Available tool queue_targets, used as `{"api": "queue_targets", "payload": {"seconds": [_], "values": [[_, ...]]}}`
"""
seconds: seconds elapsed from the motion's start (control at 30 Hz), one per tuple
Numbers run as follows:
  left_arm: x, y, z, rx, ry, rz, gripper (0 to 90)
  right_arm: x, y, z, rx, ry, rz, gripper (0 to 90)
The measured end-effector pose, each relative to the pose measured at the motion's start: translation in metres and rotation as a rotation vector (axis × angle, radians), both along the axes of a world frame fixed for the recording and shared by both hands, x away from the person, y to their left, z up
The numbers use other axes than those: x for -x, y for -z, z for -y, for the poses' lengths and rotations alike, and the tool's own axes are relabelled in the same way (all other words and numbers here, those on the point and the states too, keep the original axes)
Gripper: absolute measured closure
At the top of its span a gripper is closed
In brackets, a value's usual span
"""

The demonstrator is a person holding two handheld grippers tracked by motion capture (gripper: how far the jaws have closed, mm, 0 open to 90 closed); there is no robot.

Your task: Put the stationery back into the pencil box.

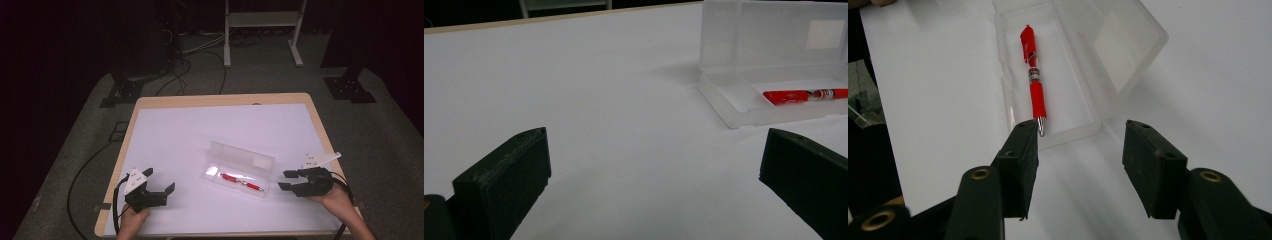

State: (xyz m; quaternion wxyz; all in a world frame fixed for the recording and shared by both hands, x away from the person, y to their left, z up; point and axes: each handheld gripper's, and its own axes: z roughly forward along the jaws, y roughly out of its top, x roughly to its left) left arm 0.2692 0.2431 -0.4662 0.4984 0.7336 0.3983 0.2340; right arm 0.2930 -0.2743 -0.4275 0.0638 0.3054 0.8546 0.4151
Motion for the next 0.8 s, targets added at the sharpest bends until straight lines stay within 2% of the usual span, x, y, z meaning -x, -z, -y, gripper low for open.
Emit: {"api": "queue_targets", "payload": {"seconds": [0.5, 0.8], "values": [[0.000, 0.000, 0.000, -0.001, 0.001, 0.000, 0.0, 0.006, 0.006, 0.017, 0.006, 0.039, -0.004, 47.0], [0.000, 0.000, 0.000, -0.002, -0.004, 0.002, 0.0, 0.013, 0.014, 0.033, -0.011, 0.077, -0.019, 45.4]]}}
